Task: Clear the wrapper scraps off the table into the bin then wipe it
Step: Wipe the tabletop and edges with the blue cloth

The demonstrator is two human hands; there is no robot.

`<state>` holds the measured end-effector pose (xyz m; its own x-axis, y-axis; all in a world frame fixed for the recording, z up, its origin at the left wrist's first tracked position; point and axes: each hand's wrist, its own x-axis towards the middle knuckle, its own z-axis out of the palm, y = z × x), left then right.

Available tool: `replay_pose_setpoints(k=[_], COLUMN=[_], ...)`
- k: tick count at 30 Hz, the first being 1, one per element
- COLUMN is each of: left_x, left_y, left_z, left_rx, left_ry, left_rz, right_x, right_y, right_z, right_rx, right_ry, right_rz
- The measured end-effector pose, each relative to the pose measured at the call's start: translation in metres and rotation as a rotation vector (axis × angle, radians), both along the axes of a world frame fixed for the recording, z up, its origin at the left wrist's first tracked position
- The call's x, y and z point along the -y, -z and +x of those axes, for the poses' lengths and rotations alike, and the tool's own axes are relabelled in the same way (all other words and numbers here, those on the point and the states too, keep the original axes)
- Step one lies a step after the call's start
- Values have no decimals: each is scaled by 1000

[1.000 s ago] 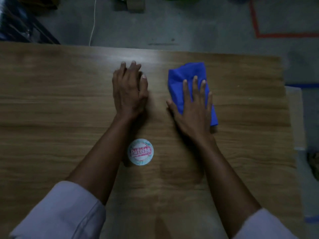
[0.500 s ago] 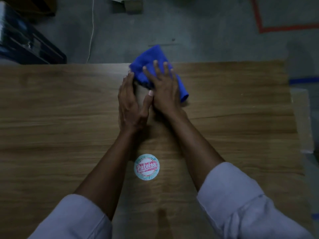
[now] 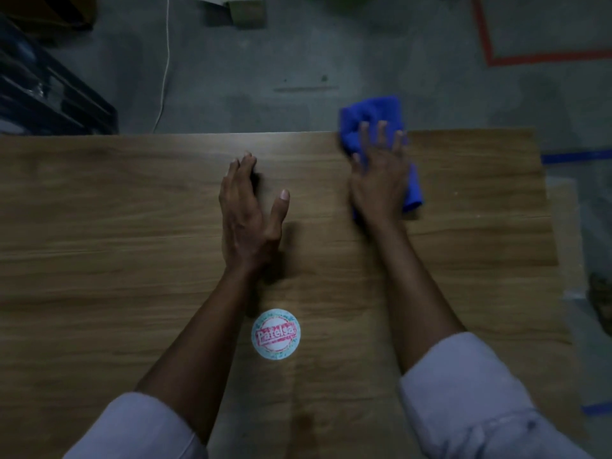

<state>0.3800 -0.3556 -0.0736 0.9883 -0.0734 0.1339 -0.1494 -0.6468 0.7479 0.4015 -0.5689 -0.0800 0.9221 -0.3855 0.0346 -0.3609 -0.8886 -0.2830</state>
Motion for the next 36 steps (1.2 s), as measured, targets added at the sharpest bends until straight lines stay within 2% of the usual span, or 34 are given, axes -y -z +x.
replay_pose_setpoints(k=[4, 6, 8, 11, 13, 15, 17, 19, 21, 24, 27, 31, 34, 36], left_x=[-3, -6, -7, -6, -4, -3, -2, -2, -2, -3, -6, -8, -11, -12], left_y=[-2, -3, -4, -3, -3, -4, -5, -4, -4, -4, -5, -5, -4, -4], left_z=[0, 0, 2, 2, 2, 1, 1, 1, 1, 3, 2, 2, 2, -2], left_rx=[-7, 8, 11, 10, 10, 9, 5, 0, 3, 26, 55, 84, 112, 120], left_ry=[-32, -14, 11, 14, 2, 0, -1, -13, -19, -27, -63, -59, -77, -86], left_rz=[-84, -102, -79, -81, -90, -109, -115, -119, -130, -161, -210, -249, -262, -271], right_x=[-98, -104, -68, 15, 57, 66, 46, 8, -40, -93, -91, -68, -57, -41], right_y=[-14, -16, -10, 3, 4, -1, -6, -11, -9, -9, -17, -16, -17, -18], right_z=[20, 18, 6, -17, -29, -31, -18, 0, 16, 28, 18, -57, -137, -162], right_rx=[-70, -32, 48, 175, 168, 101, 68, 50, 141, 127, 77, 78, 6, -26], right_ry=[-379, -487, -474, -216, 40, 282, 390, 276, 42, -231, -371, -532, -773, -928], right_rz=[176, 267, 281, 163, 53, 36, 56, 54, 32, 161, 286, 325, 317, 286])
